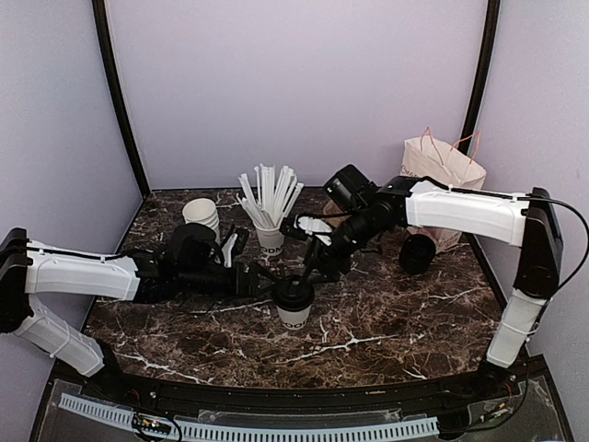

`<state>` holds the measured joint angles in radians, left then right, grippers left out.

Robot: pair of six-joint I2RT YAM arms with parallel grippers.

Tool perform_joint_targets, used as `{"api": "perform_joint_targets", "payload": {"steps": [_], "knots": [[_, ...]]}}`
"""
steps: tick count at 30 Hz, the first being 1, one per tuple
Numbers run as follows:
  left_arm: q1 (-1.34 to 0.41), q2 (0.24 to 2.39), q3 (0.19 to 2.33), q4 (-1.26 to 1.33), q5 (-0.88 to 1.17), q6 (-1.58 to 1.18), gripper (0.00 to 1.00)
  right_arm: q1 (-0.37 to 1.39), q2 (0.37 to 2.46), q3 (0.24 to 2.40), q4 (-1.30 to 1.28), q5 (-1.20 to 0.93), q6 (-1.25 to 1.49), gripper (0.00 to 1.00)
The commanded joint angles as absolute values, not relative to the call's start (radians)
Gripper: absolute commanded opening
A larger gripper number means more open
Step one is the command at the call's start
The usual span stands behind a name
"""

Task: Pack the takeout coffee

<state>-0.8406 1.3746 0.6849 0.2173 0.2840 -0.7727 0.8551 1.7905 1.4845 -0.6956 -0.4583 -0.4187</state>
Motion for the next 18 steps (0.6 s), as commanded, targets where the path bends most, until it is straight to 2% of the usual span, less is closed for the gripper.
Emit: {"api": "perform_joint_targets", "payload": {"steps": [1,5,7,9,12,18], "knots": [[-0.831,1.298,0.655,0.279,0.253,-0.783,0.80,0.806,1.663,1.411,-0.660,-0.548,-0.283,0.61],[-0.823,1.286,0.646,0.277,0.256,-0.805,0.70,0.773,1.615,1.242,-0.593,-0.647,-0.150,0.59],[-0.822,1.299,0.648,0.274,0.264,-0.818,0.65,0.758,1.598,1.172,-0.551,-0.703,-0.100,0.55],[-0.821,1.315,0.651,0.279,0.274,-0.829,0.58,0.737,1.595,1.121,-0.506,-0.770,-0.046,0.46],[-0.819,1.346,0.663,0.282,0.292,-0.851,0.36,0.698,1.625,1.076,-0.434,-0.938,0.058,0.35],[-0.816,1.384,0.654,0.321,0.297,-0.875,0.35,0.685,1.715,1.110,-0.405,-1.045,0.125,0.29]]}}
